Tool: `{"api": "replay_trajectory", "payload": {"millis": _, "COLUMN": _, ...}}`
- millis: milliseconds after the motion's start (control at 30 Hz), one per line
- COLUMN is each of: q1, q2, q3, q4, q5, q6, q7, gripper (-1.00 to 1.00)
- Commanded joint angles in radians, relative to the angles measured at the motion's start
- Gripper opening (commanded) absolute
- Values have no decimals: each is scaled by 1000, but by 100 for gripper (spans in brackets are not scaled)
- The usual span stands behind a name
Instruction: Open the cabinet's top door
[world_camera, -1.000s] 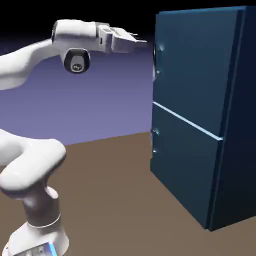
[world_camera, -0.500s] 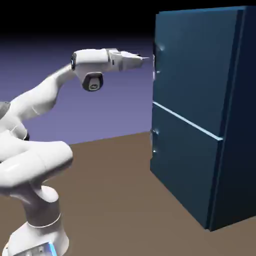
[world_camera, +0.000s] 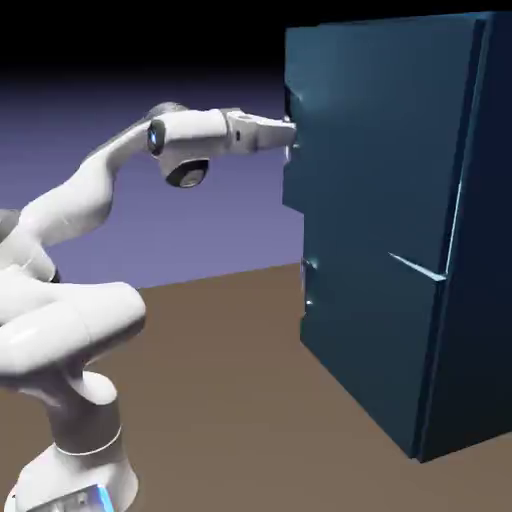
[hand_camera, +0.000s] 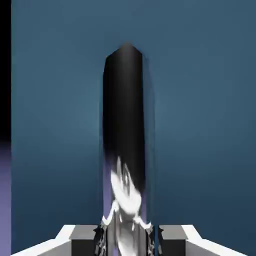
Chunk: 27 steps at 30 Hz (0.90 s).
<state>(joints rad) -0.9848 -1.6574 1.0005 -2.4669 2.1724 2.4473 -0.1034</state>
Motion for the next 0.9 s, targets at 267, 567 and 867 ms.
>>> {"api": "replay_trajectory", "payload": {"millis": 267, "q1": 256, "q2": -33, "q3": -261, "q4": -313, "q5": -65, "q6": -291, "q7": -220, "gripper": -100}}
{"api": "replay_trajectory", "payload": {"millis": 567, "q1": 354, "q2": -34, "q3": -587, "q4": -458, "q5": -292, "q6": -519, "q7": -341, "gripper": -100}}
{"api": "replay_trajectory", "payload": {"millis": 867, "q1": 375, "q2": 34, "q3": -914, "q4": -487, "q5": -554, "q6": -705, "q7": -438, "gripper": -100}}
